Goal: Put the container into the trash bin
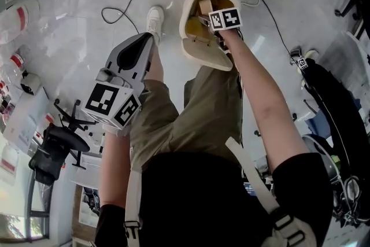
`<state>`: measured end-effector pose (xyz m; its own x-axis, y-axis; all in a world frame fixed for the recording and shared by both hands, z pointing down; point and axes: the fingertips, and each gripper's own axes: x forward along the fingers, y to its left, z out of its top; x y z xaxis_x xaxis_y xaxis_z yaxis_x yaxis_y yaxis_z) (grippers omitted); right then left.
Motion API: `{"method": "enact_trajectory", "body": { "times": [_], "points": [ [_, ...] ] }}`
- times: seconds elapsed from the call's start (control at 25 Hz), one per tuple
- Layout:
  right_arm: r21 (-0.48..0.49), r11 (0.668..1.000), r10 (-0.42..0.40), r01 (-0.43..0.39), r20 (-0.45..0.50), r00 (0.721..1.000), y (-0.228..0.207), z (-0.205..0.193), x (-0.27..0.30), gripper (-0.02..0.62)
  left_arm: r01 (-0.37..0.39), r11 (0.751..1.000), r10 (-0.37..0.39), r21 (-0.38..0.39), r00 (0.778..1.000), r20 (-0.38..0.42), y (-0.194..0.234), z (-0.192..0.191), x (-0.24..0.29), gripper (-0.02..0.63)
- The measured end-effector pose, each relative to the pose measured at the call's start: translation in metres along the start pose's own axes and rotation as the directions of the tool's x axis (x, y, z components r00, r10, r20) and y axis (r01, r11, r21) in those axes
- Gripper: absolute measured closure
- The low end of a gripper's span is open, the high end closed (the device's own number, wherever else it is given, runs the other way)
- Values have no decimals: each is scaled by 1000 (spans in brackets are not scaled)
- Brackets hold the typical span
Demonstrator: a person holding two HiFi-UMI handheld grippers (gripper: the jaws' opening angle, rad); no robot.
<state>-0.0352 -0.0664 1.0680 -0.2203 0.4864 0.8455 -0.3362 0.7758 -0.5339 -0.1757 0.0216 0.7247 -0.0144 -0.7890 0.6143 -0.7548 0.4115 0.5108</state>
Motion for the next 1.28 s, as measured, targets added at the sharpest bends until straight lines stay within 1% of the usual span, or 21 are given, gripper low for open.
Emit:
{"method": "enact_trajectory", "body": {
  "times": [0.2,0.28,0.4,0.68,1.0,1.28],
  "points": [
    [1,1000,-12,12,-20,1000,-11,-2,16,341,-2,998,2,-70,1000,2,20,-3,10,598],
    [12,1000,-19,20,-26,999,-17,-2,21,341,1,996,-1,-85,1000,-3,27,-5,15,598],
    [28,999,-24,25,-31,999,-22,-2,29,341,-2,996,1,-86,1000,-18,36,-8,22,598],
    [26,999,-21,22,-42,999,-25,2,49,341,-3,994,-2,-106,999,-48,50,-20,32,598],
    [26,999,-18,20,-84,996,-25,-4,69,339,-5,993,-3,-116,998,-69,61,-33,31,598],
    [29,999,20,-17,-97,995,-18,-9,71,328,-6,993,-3,-119,998,-70,65,-33,29,598]
  ]
}}
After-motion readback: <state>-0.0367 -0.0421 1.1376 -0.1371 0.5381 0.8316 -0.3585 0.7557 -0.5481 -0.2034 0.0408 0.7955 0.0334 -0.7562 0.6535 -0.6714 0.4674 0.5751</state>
